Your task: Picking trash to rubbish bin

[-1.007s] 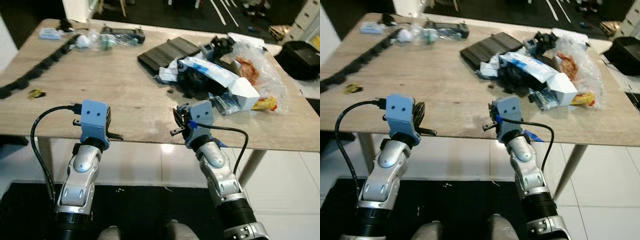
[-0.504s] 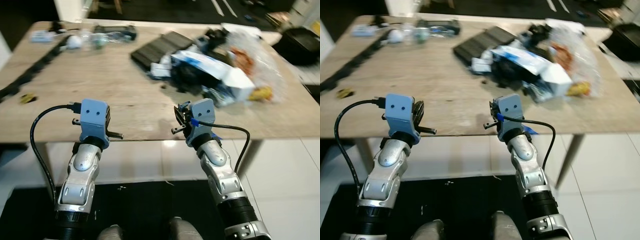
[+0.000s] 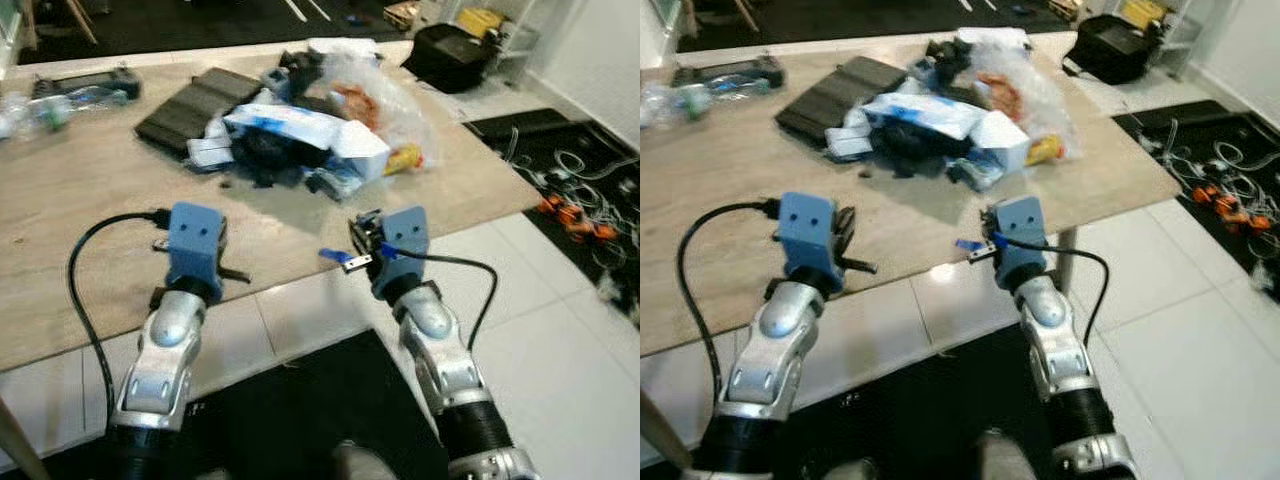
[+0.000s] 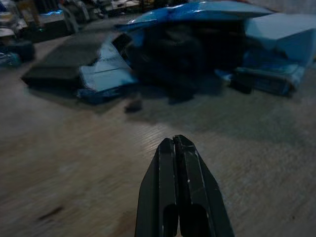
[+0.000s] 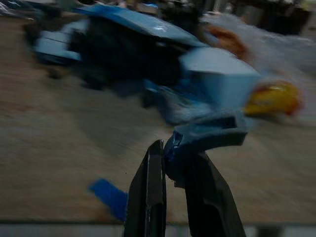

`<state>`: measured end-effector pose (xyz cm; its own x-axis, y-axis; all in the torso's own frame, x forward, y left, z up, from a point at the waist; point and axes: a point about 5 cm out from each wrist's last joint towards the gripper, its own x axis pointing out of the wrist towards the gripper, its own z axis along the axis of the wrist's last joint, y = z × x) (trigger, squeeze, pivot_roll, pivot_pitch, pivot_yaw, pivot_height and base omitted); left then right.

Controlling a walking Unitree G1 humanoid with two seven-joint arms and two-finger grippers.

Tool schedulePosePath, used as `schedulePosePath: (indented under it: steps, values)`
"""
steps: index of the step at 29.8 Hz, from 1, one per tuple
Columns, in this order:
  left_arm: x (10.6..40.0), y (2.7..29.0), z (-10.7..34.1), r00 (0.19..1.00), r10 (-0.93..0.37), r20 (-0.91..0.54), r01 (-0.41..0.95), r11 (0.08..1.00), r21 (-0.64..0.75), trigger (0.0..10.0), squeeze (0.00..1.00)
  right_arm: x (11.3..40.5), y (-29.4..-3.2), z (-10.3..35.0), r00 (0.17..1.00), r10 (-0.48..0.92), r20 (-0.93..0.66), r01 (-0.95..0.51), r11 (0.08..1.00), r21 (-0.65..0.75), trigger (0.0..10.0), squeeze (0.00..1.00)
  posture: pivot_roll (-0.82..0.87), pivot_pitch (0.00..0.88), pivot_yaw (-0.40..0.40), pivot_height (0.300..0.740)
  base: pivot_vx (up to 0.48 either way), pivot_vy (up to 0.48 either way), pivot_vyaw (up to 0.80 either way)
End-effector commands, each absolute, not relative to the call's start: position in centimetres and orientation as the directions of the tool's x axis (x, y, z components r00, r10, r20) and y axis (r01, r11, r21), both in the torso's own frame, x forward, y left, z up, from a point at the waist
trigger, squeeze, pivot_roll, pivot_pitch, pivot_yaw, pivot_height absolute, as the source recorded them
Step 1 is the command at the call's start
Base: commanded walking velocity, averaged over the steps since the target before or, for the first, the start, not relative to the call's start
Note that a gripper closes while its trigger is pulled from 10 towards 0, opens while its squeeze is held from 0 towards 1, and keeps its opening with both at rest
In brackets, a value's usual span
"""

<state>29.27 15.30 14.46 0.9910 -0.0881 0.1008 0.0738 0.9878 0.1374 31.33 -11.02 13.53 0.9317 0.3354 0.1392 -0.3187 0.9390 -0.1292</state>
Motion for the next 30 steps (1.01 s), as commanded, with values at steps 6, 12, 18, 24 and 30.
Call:
schedulePosePath:
  steps: [6,12,18,24,30]
  values:
    - [29.28,14.89,13.89,0.992,-0.106,0.067,0.099,0.991,0.094,10.0,0.00,31.30,-11.43,13.32,0.937,0.326,0.127,-0.310,0.942,-0.129,10.0,0.00,0.05,0.076,-0.059,0.740,0.000,0.000,-0.80]
    - [29.37,15.00,13.88,0.996,-0.077,0.053,0.074,0.996,0.058,10.0,0.00,31.33,-11.48,13.33,0.937,0.325,0.127,-0.309,0.942,-0.128,10.0,0.00,0.05,0.079,-0.060,0.740,0.000,0.000,-0.80]
    - [29.41,15.23,13.85,0.997,-0.061,0.045,0.057,0.993,0.099,10.0,0.00,31.34,-11.50,13.32,0.938,0.323,0.124,-0.308,0.943,-0.127,10.0,0.00,0.04,0.081,-0.062,0.740,0.000,0.000,-0.80]
    - [29.42,15.24,13.84,0.997,-0.065,0.047,0.060,0.993,0.106,10.0,0.00,31.37,-11.57,13.32,0.939,0.322,0.122,-0.306,0.943,-0.128,10.0,0.00,0.04,0.081,-0.064,0.740,0.000,0.000,-0.80]
    - [29.39,15.09,13.66,0.997,-0.072,0.020,0.070,0.995,0.076,10.0,0.00,31.42,-11.63,13.24,0.940,0.320,0.116,-0.305,0.944,-0.129,10.0,0.00,0.04,0.080,-0.064,0.740,0.000,0.000,-0.80]
